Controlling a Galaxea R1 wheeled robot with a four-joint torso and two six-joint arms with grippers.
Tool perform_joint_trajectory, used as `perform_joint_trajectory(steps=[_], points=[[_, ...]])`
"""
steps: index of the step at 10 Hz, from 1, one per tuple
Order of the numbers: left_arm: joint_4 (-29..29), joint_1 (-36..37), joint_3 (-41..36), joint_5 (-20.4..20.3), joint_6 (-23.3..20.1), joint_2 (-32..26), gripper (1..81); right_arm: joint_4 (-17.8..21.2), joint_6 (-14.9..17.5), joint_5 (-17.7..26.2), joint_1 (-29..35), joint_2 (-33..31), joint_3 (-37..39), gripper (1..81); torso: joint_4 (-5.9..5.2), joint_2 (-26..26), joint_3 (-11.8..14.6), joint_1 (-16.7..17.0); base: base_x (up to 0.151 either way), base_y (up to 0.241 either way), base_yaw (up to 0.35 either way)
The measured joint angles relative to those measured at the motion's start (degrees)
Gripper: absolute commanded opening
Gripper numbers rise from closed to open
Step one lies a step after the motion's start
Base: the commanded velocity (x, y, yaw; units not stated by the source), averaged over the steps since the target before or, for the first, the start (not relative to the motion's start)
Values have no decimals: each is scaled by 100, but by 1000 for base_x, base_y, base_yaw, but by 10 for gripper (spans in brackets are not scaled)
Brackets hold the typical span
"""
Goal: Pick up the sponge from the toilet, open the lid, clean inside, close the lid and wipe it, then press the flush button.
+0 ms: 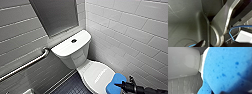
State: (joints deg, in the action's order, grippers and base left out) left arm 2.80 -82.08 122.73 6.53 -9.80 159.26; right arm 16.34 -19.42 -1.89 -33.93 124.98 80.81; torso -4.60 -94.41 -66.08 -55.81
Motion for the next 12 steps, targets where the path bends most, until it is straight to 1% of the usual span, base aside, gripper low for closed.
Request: perform_joint_trajectory(steps=[2,3,5,8,10,12], points=[[0,0,23,2,0,15,811,-74,16,345,521,895,866,10,0,0,0,0,0,0,0],[-2,0,26,2,0,12,811,-105,29,524,703,1467,1326,10,0,0,0,0,0,0,0],[-6,0,55,2,2,11,811,-138,32,790,872,2259,2230,10,0,0,0,0,0,0,0],[-6,-6,183,7,0,11,811,-156,29,969,890,3065,3424,10,0,0,0,0,0,0,0],[-6,-24,182,11,5,11,811,-162,29,946,902,3497,4218,10,0,0,0,0,0,0,0],[-6,-48,183,13,7,26,811,-162,22,885,839,3839,4686,10,0,0,0,0,0,0,0]])
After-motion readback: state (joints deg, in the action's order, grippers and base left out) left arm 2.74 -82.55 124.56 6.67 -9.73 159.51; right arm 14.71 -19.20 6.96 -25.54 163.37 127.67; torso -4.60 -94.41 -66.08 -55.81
